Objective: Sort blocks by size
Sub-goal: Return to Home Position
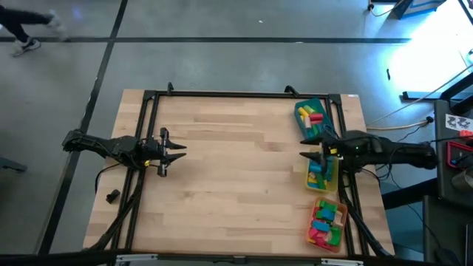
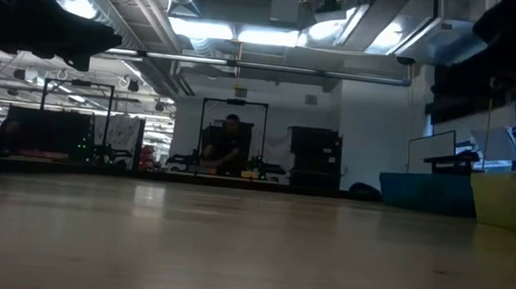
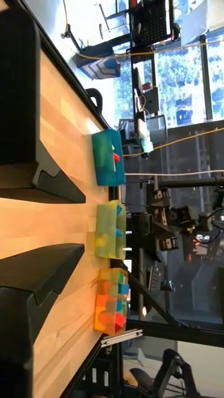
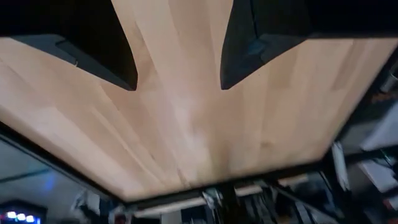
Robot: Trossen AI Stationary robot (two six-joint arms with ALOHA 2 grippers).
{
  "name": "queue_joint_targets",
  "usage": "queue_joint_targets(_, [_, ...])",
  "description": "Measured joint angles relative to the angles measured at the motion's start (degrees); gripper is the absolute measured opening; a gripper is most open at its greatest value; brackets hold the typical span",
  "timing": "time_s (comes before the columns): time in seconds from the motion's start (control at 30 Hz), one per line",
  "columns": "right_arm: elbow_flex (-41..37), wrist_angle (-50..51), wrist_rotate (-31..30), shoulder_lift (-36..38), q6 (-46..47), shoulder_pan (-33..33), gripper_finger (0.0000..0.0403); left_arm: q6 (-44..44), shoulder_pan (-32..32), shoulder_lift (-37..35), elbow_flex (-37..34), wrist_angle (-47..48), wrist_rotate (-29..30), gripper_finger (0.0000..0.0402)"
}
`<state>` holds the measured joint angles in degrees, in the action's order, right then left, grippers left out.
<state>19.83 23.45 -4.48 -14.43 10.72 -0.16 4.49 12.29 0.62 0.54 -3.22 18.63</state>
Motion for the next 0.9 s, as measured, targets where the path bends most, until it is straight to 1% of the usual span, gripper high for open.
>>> queue_joint_targets(0.13, [-2.81, -3.38, 0.58, 6.02, 0.16, 0.09, 0.0232, 0.00, 0.00, 0.02, 0.00, 0.00, -0.02, 0.0100])
queue_joint_targets(0.37, [-3.56, -2.19, 0.60, 14.45, 0.00, 0.11, 0.0232, -0.01, 0.00, 0.02, 0.00, 0.00, -0.01, 0.0100])
queue_joint_targets(0.5, [-3.63, -2.36, 1.68, 14.28, 0.23, 0.11, 0.0232, 0.00, 0.00, 0.00, 0.00, 0.00, -0.02, 0.0100])
queue_joint_targets(0.63, [-6.12, -2.50, 2.16, 14.29, 1.91, 0.13, 0.0232, 0.00, 0.00, 0.02, 0.00, 0.00, -0.02, 0.0100])
queue_joint_targets(0.8, [-10.71, -8.97, 2.16, 14.30, 2.83, 0.13, 0.0232, 0.00, 0.00, 0.01, 0.00, 0.00, -0.01, 0.0100])
queue_joint_targets(0.9, [-13.30, -14.94, 2.13, 14.33, 2.49, 0.13, 0.0232, 0.00, 0.00, 0.02, 0.00, 0.00, -0.01, 0.0100])
